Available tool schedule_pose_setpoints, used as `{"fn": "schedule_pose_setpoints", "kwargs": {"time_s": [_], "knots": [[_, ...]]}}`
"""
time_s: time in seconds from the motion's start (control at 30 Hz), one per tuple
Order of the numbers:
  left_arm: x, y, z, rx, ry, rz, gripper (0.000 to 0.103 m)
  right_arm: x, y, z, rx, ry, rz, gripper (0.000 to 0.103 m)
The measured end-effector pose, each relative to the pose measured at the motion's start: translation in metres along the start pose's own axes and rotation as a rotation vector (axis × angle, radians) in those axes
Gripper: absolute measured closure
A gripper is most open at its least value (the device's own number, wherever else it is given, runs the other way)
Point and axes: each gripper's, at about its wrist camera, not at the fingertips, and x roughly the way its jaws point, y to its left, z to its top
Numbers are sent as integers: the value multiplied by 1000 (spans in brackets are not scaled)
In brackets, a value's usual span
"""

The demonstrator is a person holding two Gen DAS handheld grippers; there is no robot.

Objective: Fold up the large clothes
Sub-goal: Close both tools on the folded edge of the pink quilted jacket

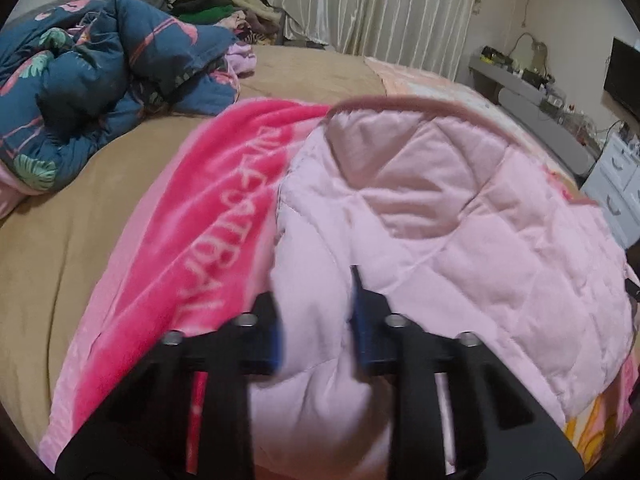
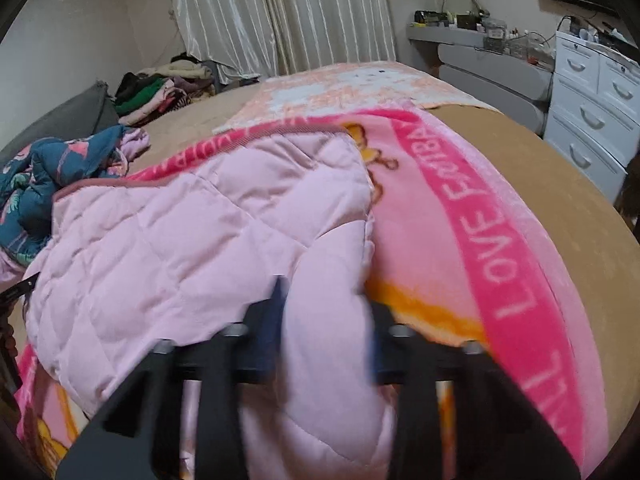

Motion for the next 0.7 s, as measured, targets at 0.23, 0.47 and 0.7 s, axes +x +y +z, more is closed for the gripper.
{"fn": "schedule_pose_setpoints", "kwargs": {"time_s": [0.23, 0.47, 0.7], "knots": [[-3, -8, 42, -5, -67, 27, 92, 0, 7, 59, -2, -96, -18, 85], [36, -4, 38, -29, -11, 79, 90, 57, 3, 55, 10, 6, -130, 85], [51, -2, 32, -24, 2, 97, 87, 87, 3, 41, -21, 46, -186, 85]]}}
